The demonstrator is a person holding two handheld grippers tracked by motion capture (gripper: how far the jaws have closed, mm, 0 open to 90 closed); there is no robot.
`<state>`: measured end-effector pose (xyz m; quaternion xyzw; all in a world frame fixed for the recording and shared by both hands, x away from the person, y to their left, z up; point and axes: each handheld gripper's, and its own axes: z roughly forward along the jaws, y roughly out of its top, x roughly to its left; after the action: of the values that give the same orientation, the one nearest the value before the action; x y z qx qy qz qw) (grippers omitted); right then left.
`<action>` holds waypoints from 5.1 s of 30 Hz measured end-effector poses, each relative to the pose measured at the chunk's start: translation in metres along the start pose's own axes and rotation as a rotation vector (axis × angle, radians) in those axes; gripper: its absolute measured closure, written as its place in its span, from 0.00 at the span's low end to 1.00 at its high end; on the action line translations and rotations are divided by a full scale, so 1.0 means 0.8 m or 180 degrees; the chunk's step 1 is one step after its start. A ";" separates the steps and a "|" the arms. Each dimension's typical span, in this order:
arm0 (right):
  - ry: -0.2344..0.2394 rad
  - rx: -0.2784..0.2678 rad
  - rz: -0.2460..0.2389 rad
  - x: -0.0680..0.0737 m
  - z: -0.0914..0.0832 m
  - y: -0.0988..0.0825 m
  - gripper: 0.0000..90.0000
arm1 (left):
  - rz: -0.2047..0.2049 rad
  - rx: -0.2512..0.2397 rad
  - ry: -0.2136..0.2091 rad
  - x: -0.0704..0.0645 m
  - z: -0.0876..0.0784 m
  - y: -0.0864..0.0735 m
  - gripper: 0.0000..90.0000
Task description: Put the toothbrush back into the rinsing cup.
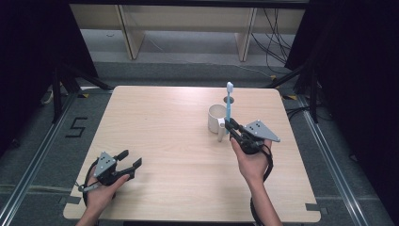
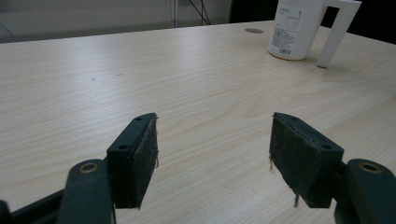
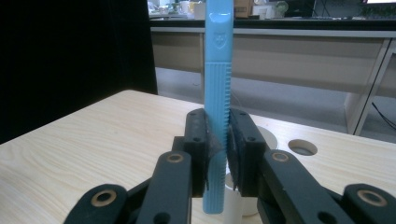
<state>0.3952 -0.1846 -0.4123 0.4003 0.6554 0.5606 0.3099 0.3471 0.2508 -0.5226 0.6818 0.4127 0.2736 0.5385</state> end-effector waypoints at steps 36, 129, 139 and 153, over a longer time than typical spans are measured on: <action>-0.0263 -0.0250 0.0136 -0.010 0.022 0.007 0.88 | -0.0013 -0.0034 -0.0012 0.001 -0.001 -0.001 0.35; -0.0411 -0.0174 0.0073 -0.009 0.076 -0.049 0.88 | -0.0011 -0.0031 -0.0025 0.001 -0.003 -0.001 0.36; -0.0430 -0.0189 0.0107 -0.008 0.078 -0.054 0.88 | -0.0011 -0.0033 -0.0025 0.001 -0.003 -0.001 0.36; -0.0455 -0.0179 0.0127 -0.007 0.079 -0.061 0.88 | -0.0014 -0.0028 -0.0028 0.001 -0.003 -0.001 0.36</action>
<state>0.4433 -0.1614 -0.4718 0.4434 0.6074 0.5548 0.3559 0.3454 0.2527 -0.5227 0.6797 0.4106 0.2712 0.5440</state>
